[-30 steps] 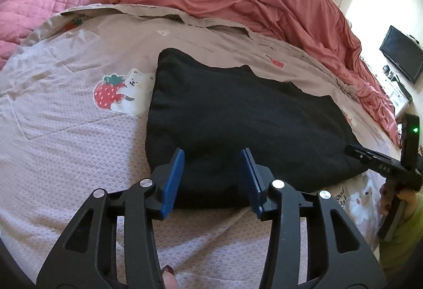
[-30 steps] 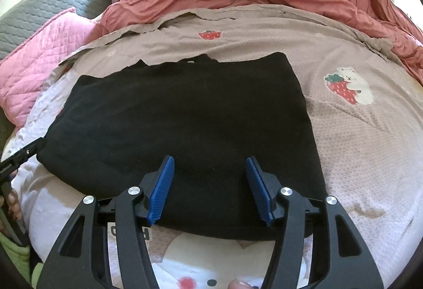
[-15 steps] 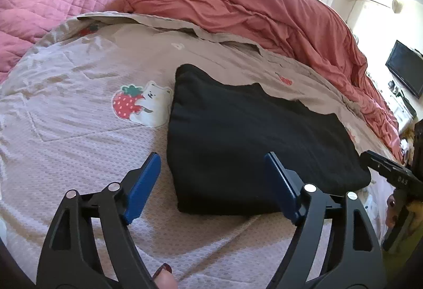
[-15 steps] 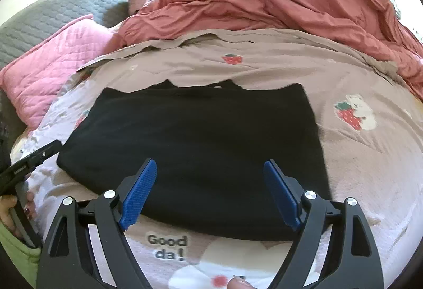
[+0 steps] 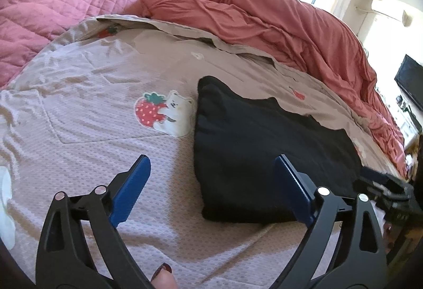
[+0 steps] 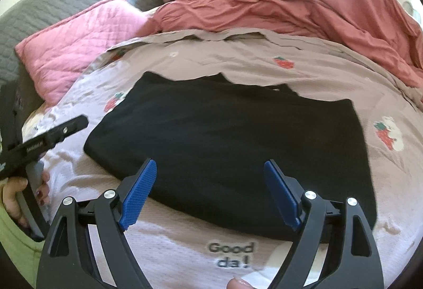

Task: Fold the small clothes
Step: 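Open both tools and lift them away from the folded shirt, then close the right tool on the folded black shirt's edge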

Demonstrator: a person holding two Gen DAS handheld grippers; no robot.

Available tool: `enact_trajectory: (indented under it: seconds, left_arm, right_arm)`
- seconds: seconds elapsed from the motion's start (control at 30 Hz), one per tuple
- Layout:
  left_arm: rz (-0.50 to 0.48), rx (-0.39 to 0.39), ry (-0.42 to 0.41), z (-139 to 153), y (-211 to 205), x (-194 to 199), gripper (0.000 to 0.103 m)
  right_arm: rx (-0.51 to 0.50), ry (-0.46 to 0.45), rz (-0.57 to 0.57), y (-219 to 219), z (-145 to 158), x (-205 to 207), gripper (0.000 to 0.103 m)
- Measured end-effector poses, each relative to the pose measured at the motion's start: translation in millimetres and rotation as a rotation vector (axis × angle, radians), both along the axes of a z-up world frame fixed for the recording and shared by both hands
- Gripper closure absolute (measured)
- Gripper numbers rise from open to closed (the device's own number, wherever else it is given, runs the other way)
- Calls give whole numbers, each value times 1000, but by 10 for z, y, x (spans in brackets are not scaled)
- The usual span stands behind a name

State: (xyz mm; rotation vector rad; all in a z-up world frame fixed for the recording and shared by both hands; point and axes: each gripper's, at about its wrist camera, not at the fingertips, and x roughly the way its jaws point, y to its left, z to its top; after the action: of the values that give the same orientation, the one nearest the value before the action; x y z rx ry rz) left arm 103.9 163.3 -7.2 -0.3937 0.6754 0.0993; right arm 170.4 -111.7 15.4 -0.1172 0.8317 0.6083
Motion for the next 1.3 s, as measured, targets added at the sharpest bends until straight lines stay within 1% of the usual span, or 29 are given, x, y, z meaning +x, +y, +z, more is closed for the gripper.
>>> enact_trajectory:
  seconds: [0.2, 0.3, 0.4, 0.67, 0.8, 0.9, 0.97, 1.0, 1.07, 1.1, 1.17, 1.2, 1.23, 1.27, 1.3]
  left_arm:
    - [66, -26, -2, 8, 207, -38, 13]
    - [105, -59, 3, -11, 344, -63, 13]
    - [130, -74, 6, -20, 431, -78, 13]
    - [185, -99, 34, -72, 591, -86, 13]
    - [203, -117, 46, -107, 652, -85, 13]
    - [208, -135, 54, -131, 680, -69, 13]
    - [210, -150, 56, -148, 702, -56, 13]
    - [213, -156, 57, -156, 716, -44, 13]
    - [212, -190, 60, -187, 757, 3, 13]
    - [206, -226, 65, -222, 785, 38, 13]
    - [195, -278, 77, -278, 816, 91, 13]
    - [192, -304, 89, -314, 830, 123, 13]
    - [192, -312, 95, -330, 828, 141, 13]
    - [193, -313, 99, -335, 826, 158, 13]
    - [192, -310, 106, -335, 820, 190, 13]
  right_arm:
    - [-24, -3, 75, 348, -57, -100, 21]
    - [-34, -7, 118, 532, -78, -150, 21]
    - [-42, -12, 149, 675, -99, -187, 21]
    - [-99, -75, 255, 1176, -184, -341, 21]
    - [-189, -125, 296, 1448, -301, -396, 21]
    - [-293, -171, 312, 1618, -439, -428, 20]
    - [-366, -245, 330, 1705, -515, -491, 20]
    - [-400, -298, 340, 1747, -551, -530, 20]
    - [-421, -343, 347, 1782, -595, -544, 20]
    - [-424, -362, 346, 1796, -617, -537, 21]
    - [-421, -383, 346, 1800, -629, -520, 24]
    - [-415, -390, 345, 1799, -627, -512, 30]
    - [-405, -399, 342, 1793, -618, -495, 39]
    - [-395, -404, 340, 1784, -605, -484, 45]
    - [-378, -407, 337, 1768, -587, -469, 57]
